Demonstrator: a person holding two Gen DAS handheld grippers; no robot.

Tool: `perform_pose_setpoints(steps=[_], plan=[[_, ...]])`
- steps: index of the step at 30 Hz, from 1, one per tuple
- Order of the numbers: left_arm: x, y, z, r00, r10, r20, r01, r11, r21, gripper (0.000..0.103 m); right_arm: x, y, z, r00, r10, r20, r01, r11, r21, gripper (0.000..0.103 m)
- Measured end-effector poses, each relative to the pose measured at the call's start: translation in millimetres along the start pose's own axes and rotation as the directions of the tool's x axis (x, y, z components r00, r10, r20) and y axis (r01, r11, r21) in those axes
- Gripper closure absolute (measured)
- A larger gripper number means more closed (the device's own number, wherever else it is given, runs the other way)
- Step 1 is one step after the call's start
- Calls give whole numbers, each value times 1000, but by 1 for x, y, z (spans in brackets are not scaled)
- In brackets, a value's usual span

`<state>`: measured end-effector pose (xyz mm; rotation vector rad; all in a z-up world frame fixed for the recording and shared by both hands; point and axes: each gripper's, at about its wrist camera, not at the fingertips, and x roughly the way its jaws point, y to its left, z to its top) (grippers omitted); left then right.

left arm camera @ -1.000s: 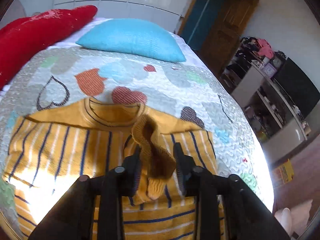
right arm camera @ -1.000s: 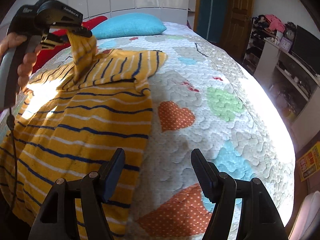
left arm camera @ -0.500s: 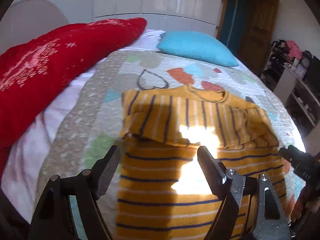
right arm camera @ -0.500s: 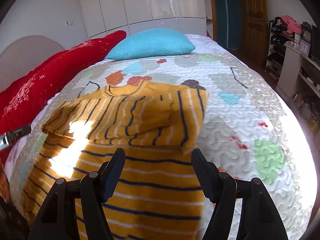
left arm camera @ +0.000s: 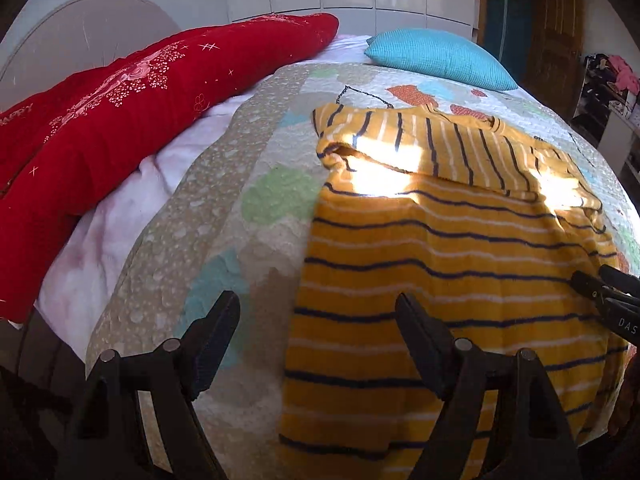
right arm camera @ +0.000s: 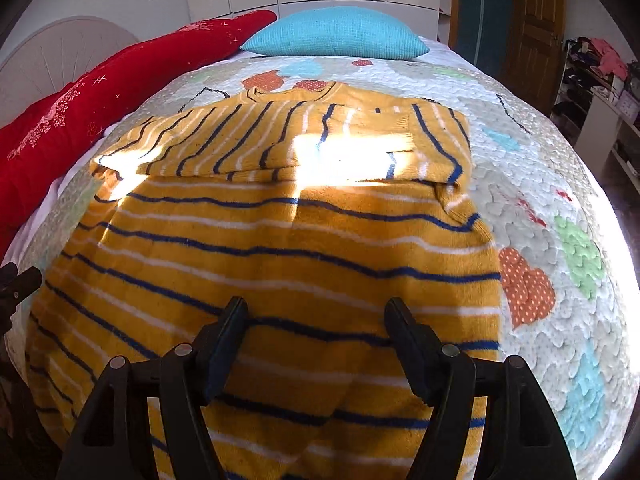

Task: Fold small clothes
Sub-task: 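Move both tools to the sweater hem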

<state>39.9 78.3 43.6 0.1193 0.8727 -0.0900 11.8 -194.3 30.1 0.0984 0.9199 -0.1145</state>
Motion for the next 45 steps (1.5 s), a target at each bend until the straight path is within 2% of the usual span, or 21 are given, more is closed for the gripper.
perform_pose_setpoints(steps=[1, 10, 15, 22, 36, 41, 45], plan=[[0, -4, -4, 1000, 0, -4, 0, 1000, 6, 23, -4, -1, -4, 1000, -12, 3, 12, 1000, -2, 22], [-4, -40, -29, 999, 35, -30, -31, 992, 119, 23, -23, -12, -36, 1000, -21, 7, 21, 999, 27, 20], [-4, -46, -38, 998, 31, -57, -23, 991, 135, 22, -28, -18, -51, 1000, -29, 9, 29, 999, 41, 18], [0, -41, -41, 996, 23, -81, -14, 995, 104, 15, -29, -13, -59, 998, -50, 35, 49, 998, 31, 15], [3, -37, -43, 994, 28, -103, -20, 997, 81, 8, -26, -12, -61, 997, -62, 43, 61, 997, 38, 12], [6, -30, -45, 994, 1, -111, 3, 999, 44, 4, -23, -12, -62, 997, -65, 50, 63, 997, 41, 6], [10, -20, -45, 989, -57, -137, 56, 998, -9, 1, -19, -9, -63, 996, -63, 61, 60, 997, 43, 1]])
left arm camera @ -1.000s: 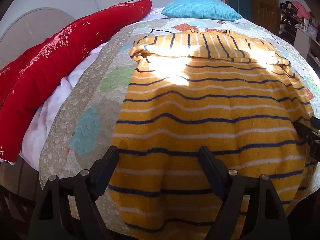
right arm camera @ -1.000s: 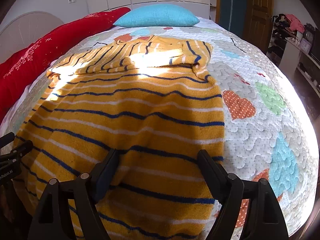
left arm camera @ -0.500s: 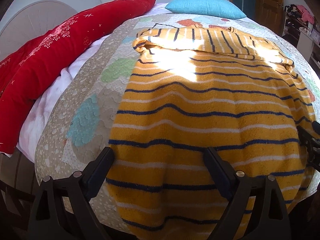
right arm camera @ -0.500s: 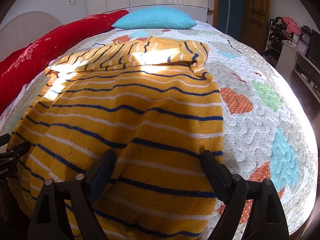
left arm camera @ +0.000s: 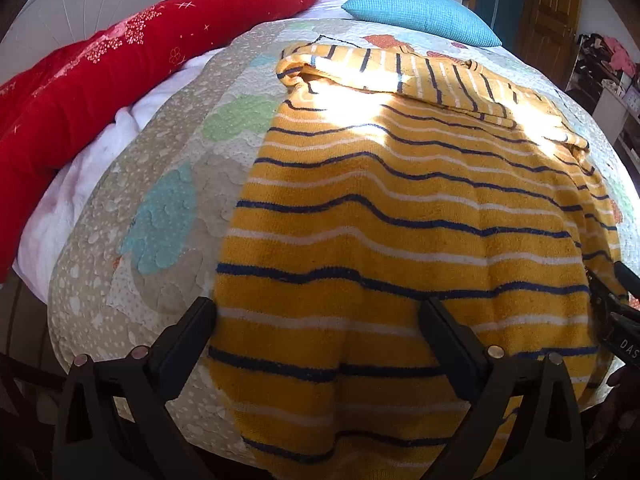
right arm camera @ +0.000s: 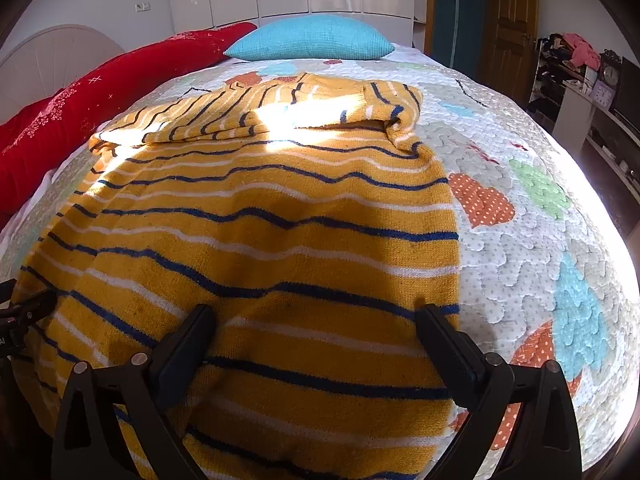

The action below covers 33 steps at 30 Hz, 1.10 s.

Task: Fold small clothes
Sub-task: 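Move both tools to the sweater hem, then grasp the sweater hem with both tools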

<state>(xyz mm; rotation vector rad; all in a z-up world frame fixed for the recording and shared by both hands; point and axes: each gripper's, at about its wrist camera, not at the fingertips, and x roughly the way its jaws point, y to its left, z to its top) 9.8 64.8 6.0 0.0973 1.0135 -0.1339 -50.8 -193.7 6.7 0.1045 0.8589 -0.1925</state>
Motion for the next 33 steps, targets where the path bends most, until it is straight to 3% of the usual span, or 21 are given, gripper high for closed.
perform_pose_setpoints(steps=[4, 9, 12, 14, 15, 16, 19, 23, 28, 30, 33], plan=[[2, 6, -3, 999, -46, 5, 47, 999, -26, 0, 0, 2, -1, 1000, -2, 3, 2, 1000, -3, 1], [4, 3, -7, 999, -36, 35, 36, 999, 4, 0, 2, 0, -1, 1000, 21, -7, -21, 1000, -12, 0], [2, 4, -5, 999, -51, -1, 51, 999, 2, 0, 3, 1, 0, 1000, 25, -16, -26, 999, -24, 0], [-7, 13, -3, 993, -122, -3, 121, 992, -32, 11, 0, -2, 2, 998, 52, -44, -53, 998, -27, 2], [-15, 21, -3, 987, -159, 17, 159, 986, -57, 29, -5, -6, 3, 996, 73, -53, -74, 997, -17, 8], [-24, 30, -4, 980, -197, 33, 199, 977, -79, 39, -12, -13, 4, 993, 101, -53, -101, 995, 1, 13], [-41, 61, -9, 969, -232, 84, 243, 959, -149, 39, -36, -43, -4, 984, 175, -26, -173, 982, 78, 14], [-34, 87, -25, 954, -298, 41, 299, 930, -211, 38, -51, -79, -27, 982, 180, -54, -170, 975, 142, 14], [-21, 75, -44, 915, -404, 12, 397, 892, -216, 35, -53, -90, -52, 946, 307, -103, -282, 937, 205, 17], [-16, 65, -49, 889, -457, 12, 448, 866, -219, 26, -48, -84, -60, 915, 384, -123, -351, 908, 227, 17], [-7, 53, -55, 871, -492, 13, 480, 843, -243, 12, -30, -71, -73, 864, 472, -177, -413, 863, 290, 17]])
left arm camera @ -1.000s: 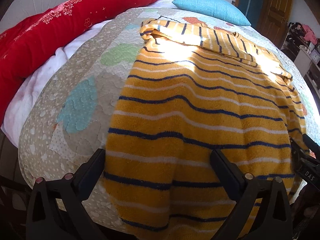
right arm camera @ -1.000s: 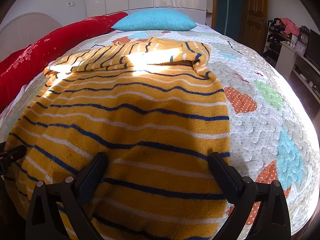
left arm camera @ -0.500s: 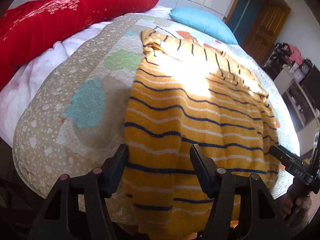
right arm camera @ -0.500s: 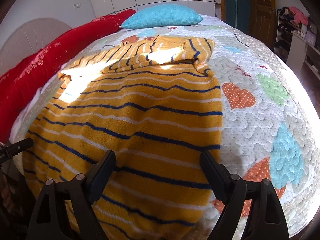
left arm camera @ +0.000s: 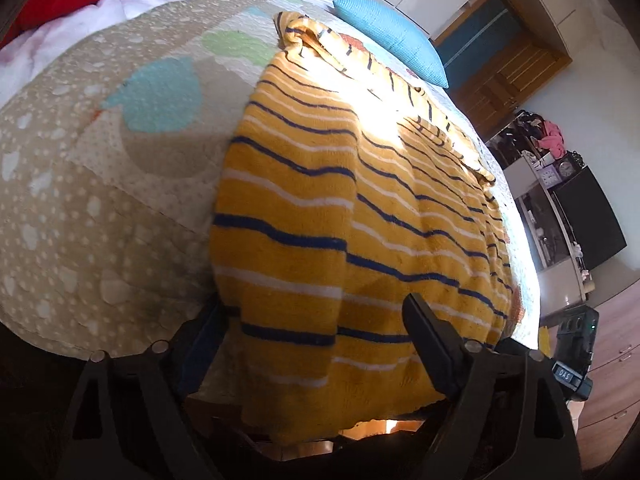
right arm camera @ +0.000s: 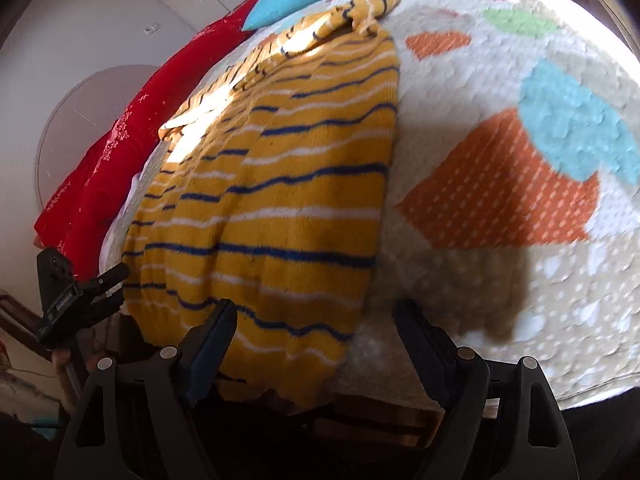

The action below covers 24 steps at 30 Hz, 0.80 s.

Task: Fold small clothes
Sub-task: 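Grasp the sweater hem with both tools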

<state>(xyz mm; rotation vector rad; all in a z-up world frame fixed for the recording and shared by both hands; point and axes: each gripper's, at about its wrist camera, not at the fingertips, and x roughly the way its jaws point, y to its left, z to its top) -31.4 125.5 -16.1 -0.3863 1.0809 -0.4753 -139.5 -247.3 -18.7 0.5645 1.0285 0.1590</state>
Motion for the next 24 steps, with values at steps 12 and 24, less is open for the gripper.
perform_pose_setpoints(steps=[12, 24], plan=[[-2, -10, -21, 996, -32, -87, 33, 999, 4, 95, 23, 14, -12, 996, 58, -63, -60, 998, -23, 80], [-50, -61, 57, 990, -89, 111, 80, 993, 86, 95, -32, 63, 59, 960, 260, 106, -250, 963, -100, 87]])
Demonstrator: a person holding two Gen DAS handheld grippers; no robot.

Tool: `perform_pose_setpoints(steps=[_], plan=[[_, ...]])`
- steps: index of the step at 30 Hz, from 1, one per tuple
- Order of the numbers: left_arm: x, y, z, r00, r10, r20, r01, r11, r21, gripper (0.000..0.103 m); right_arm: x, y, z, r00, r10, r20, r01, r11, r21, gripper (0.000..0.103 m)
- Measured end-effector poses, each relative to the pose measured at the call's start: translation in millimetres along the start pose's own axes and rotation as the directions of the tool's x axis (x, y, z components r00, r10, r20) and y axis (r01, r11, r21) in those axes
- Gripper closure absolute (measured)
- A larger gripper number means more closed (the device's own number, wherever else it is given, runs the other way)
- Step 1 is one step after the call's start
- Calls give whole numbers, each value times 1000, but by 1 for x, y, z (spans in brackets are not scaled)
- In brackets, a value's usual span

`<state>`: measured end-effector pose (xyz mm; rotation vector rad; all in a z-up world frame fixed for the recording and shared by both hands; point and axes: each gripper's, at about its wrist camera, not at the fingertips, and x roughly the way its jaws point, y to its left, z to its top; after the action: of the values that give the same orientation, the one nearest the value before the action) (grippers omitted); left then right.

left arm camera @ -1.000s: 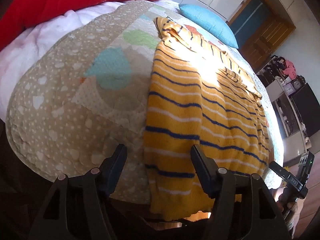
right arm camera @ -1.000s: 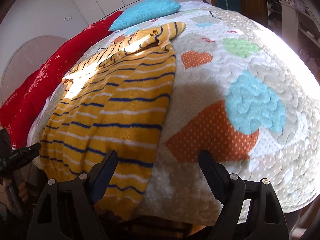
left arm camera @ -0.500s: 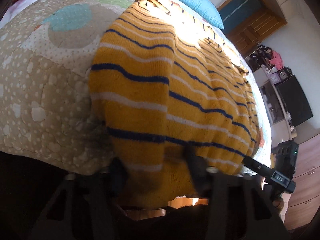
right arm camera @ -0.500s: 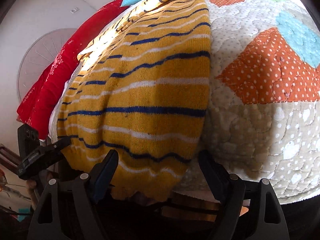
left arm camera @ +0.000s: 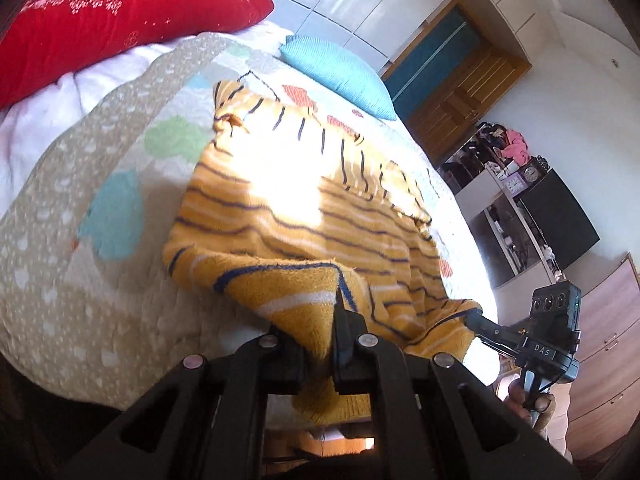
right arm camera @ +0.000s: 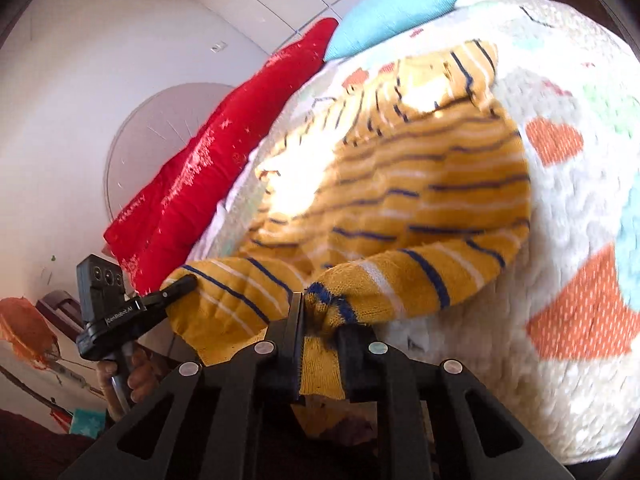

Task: Fold small clothes
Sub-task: 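Grasp the sweater hem with both tools, then lift the hem with both tools and fold it toward the collar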

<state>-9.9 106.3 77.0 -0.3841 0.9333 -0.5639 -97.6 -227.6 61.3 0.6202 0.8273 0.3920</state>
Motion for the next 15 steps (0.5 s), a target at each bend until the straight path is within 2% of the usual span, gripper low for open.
perform_pose_setpoints(steps=[5, 10, 14, 15], plan=[[22, -11, 57, 998, 24, 57, -25, 999, 22, 95, 2, 7, 65, 996, -32, 83, 36, 998, -53, 87], [76, -3, 134, 998, 60, 30, -60, 998, -1, 95, 33, -5, 139, 988, -97, 117, 106, 992, -65, 87], [143, 20, 202, 995, 104, -10, -104, 992, -67, 90, 72, -49, 202, 977, -179, 119, 172, 983, 61, 84], [157, 26, 213, 993, 113, -26, -115, 990, -85, 87, 81, -65, 214, 972, -210, 105, 200, 974, 103, 75]])
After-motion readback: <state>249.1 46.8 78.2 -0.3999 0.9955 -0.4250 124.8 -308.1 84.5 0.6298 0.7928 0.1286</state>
